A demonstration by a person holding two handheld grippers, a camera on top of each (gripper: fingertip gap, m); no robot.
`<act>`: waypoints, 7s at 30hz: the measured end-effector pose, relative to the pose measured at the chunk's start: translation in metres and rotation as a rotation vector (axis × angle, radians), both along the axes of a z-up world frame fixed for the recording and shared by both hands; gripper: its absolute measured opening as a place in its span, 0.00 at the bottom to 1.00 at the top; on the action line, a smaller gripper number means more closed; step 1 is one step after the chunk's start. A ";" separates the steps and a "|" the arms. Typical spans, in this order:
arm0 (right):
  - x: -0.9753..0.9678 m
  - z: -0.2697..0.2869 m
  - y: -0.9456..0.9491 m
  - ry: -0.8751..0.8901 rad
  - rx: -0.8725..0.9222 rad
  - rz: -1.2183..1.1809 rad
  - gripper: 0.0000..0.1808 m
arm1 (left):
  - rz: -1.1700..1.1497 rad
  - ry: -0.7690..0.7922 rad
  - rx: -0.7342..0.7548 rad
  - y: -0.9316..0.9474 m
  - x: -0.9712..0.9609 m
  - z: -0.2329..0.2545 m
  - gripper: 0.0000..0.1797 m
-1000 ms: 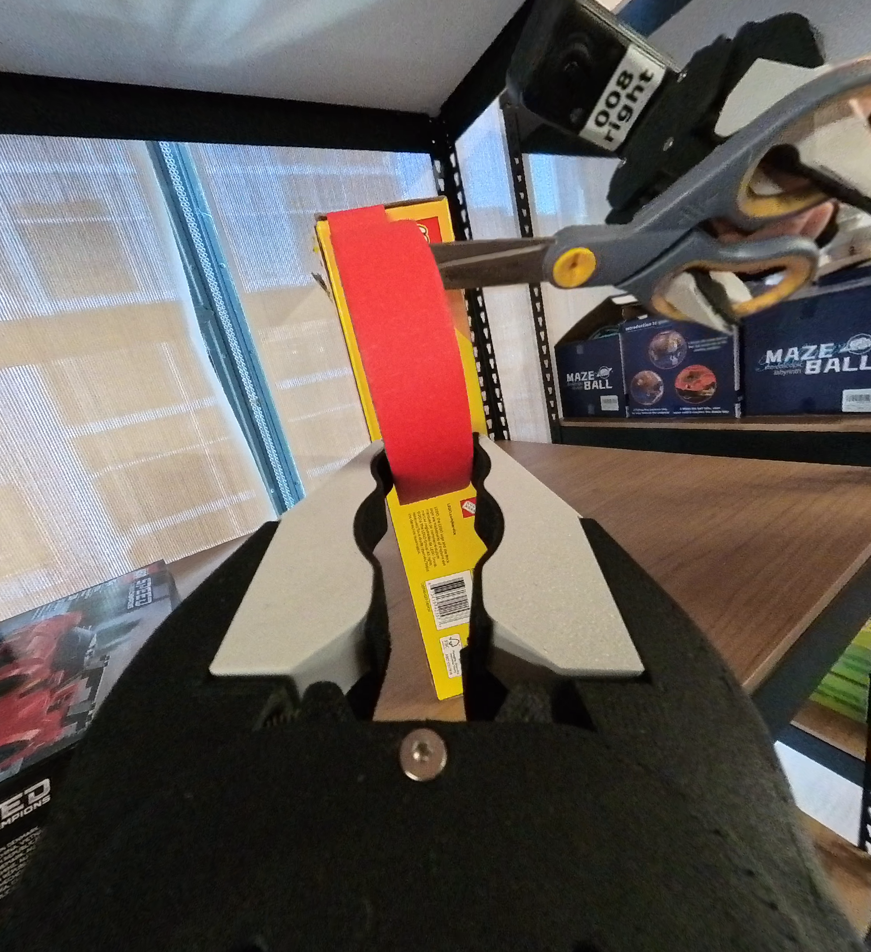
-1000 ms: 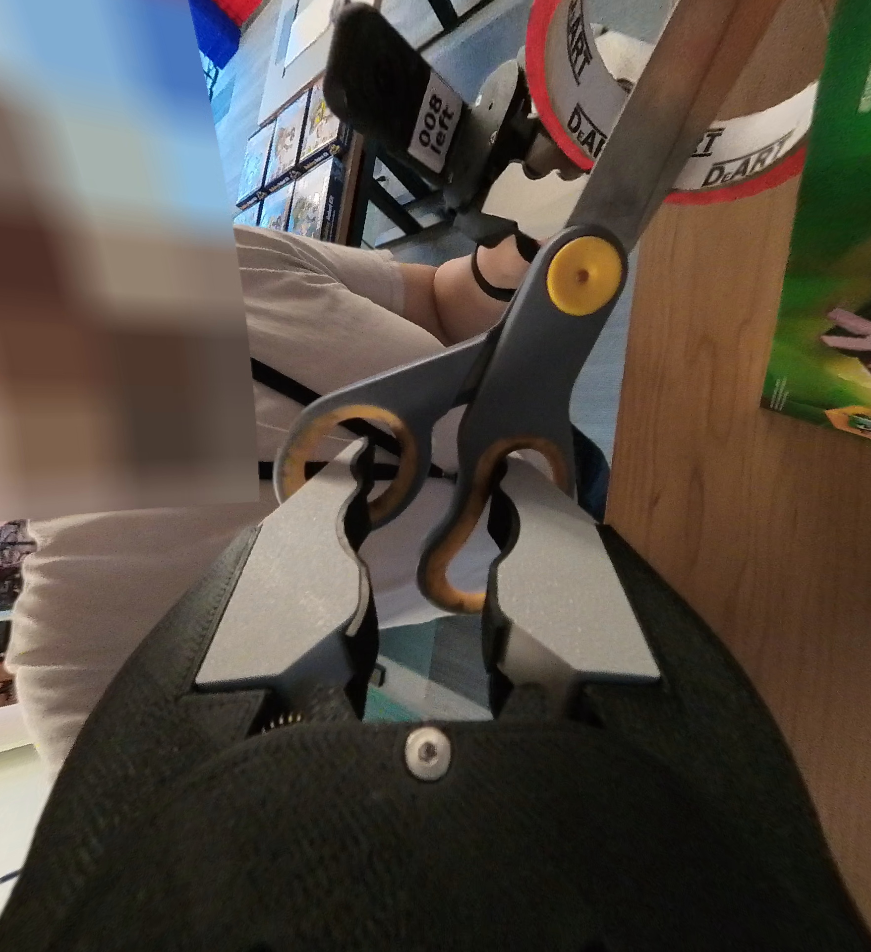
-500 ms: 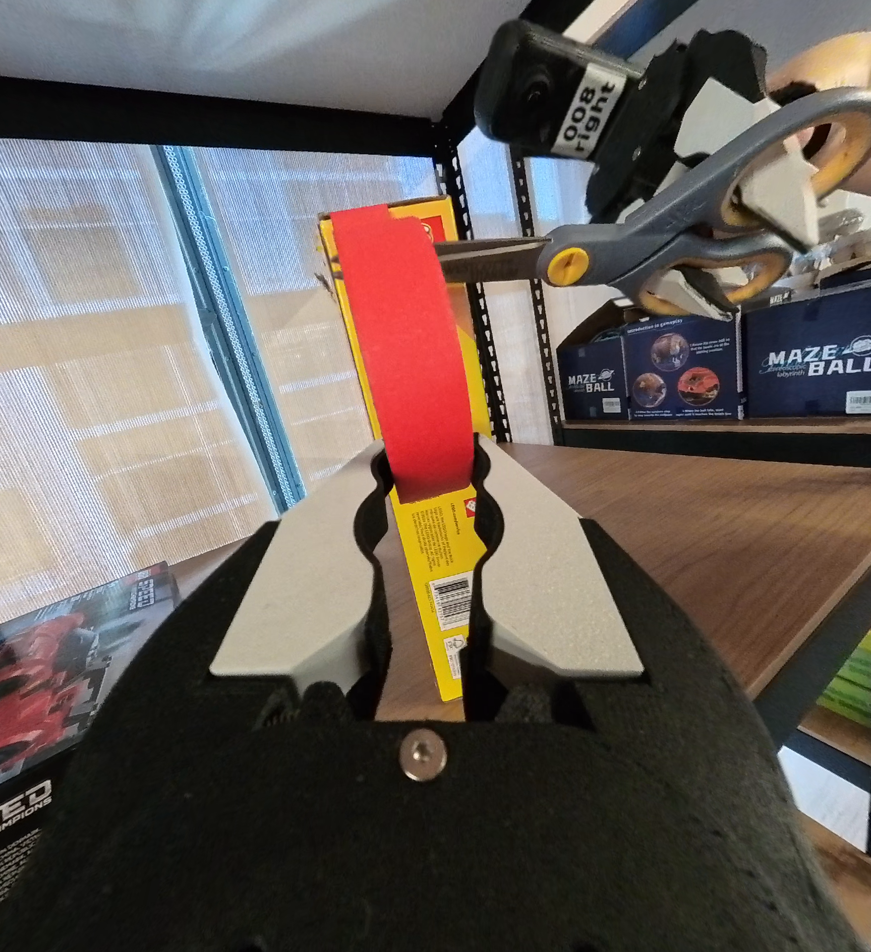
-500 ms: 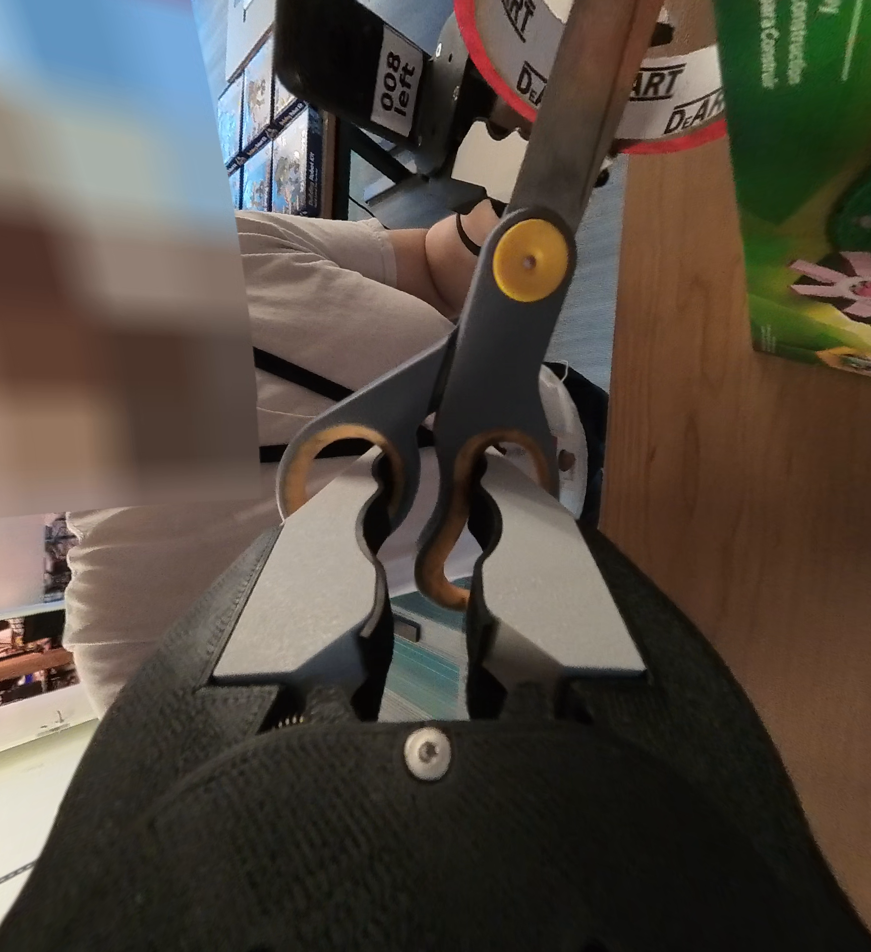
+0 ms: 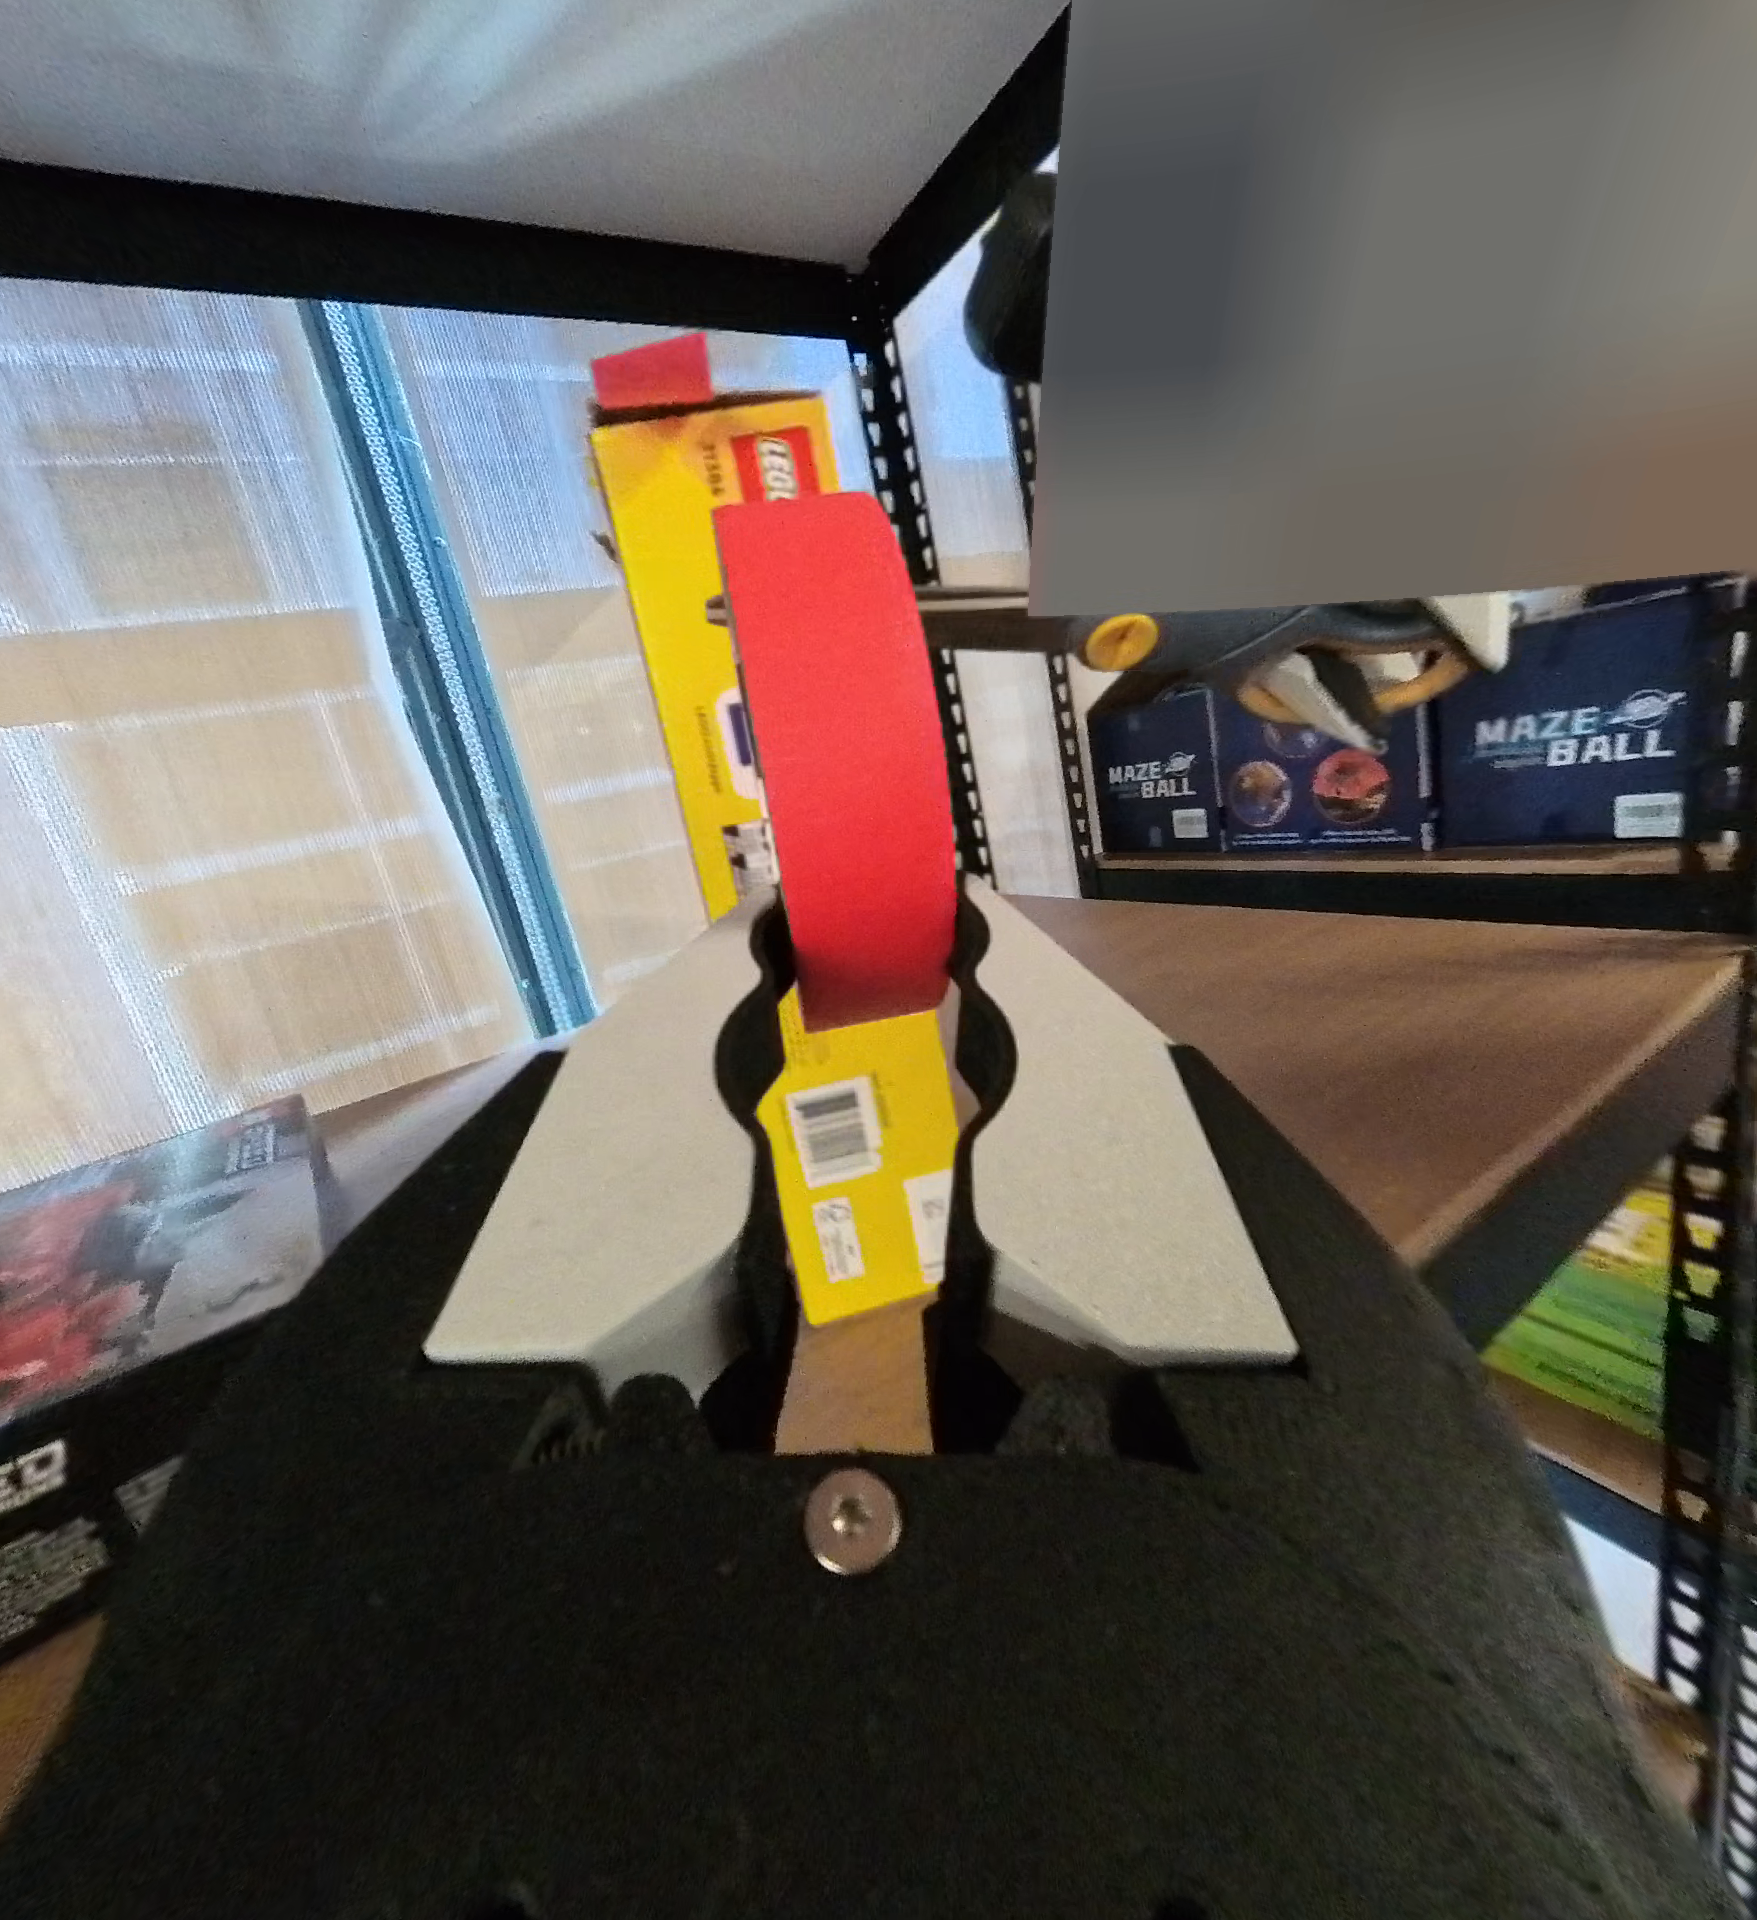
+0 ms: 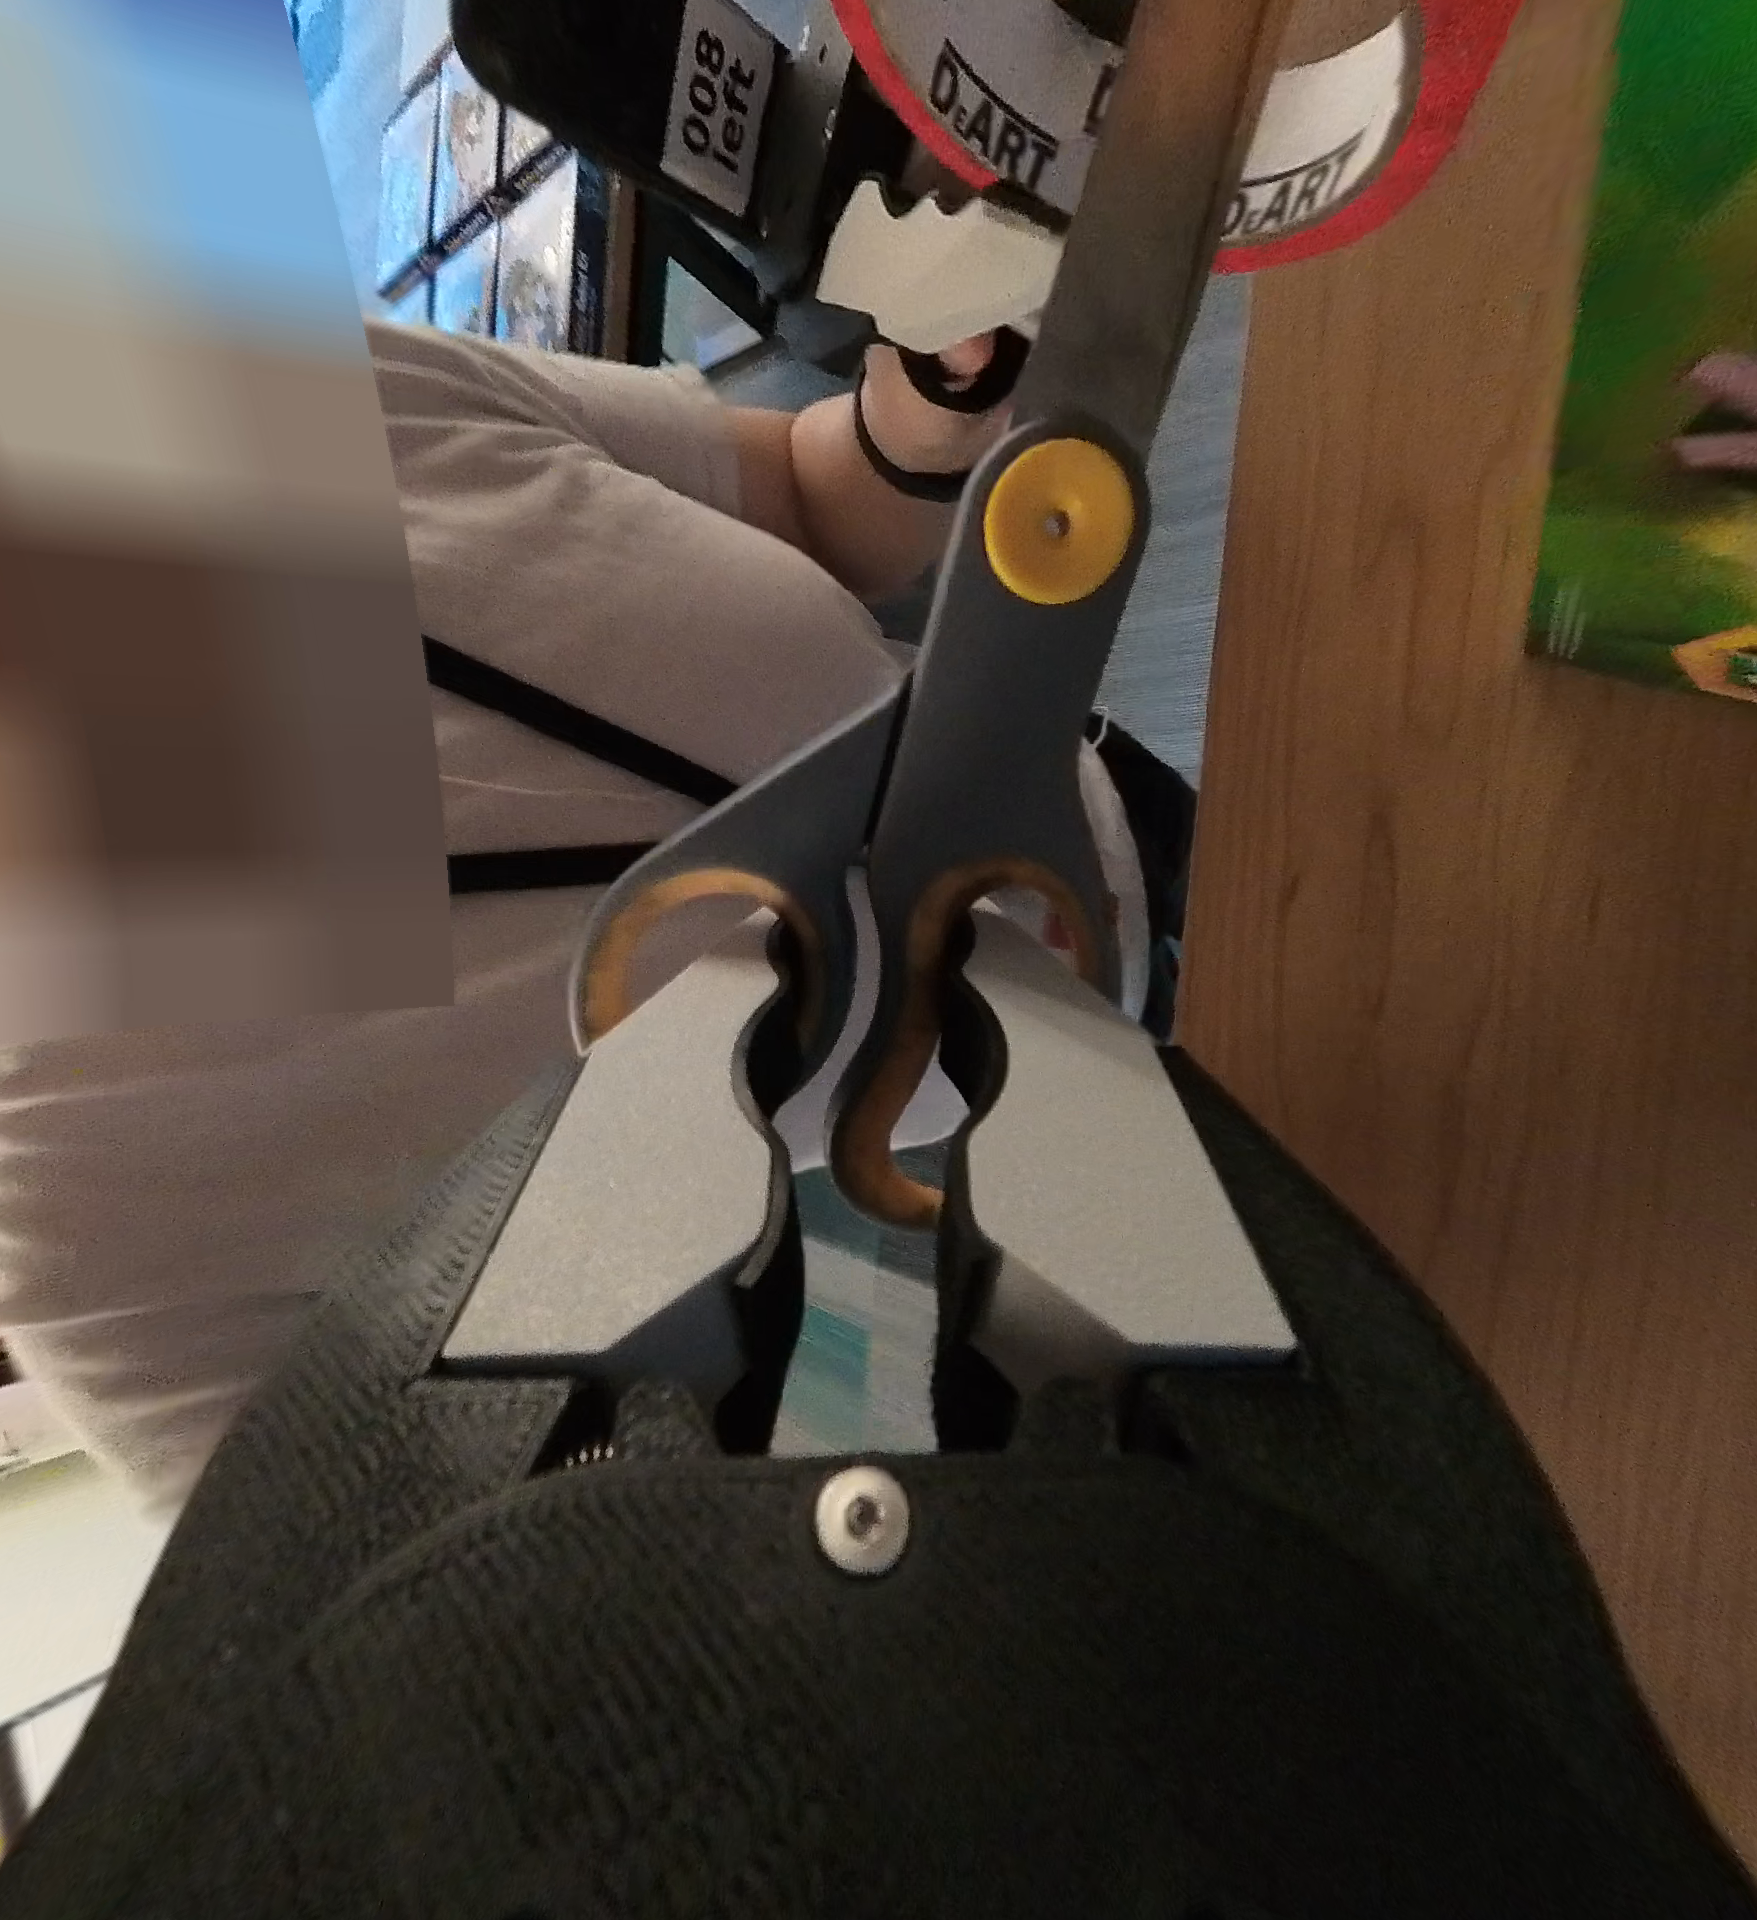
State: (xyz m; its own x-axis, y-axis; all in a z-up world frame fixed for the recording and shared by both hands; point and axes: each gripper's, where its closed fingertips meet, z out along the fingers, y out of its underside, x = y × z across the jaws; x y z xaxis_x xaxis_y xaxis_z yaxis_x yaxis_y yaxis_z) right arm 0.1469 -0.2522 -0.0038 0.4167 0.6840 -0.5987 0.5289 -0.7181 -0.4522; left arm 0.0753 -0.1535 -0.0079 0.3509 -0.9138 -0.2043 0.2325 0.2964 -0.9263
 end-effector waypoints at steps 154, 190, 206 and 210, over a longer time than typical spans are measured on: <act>-0.010 0.049 0.177 -0.848 1.547 0.124 0.64 | -0.850 0.379 -0.177 0.031 0.065 0.104 0.00; -0.008 0.049 0.178 -0.855 1.547 0.114 0.64 | -1.090 0.577 -0.453 0.018 0.051 0.072 0.00; 0.001 0.049 0.184 -0.871 1.545 0.096 0.65 | -0.901 0.506 -0.450 0.037 0.074 0.036 0.00; 0.000 0.049 0.185 -0.871 1.544 0.099 0.65 | -0.931 0.313 -0.411 0.038 0.058 0.079 0.00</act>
State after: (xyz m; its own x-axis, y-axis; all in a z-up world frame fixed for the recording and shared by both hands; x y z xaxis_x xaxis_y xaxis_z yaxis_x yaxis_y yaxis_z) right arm 0.1470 -0.0676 0.0450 0.1588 0.3968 0.9041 0.9725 0.0951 -0.2125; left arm 0.1335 -0.1154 0.0708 -0.5368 -0.8143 0.2208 -0.0596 -0.2244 -0.9727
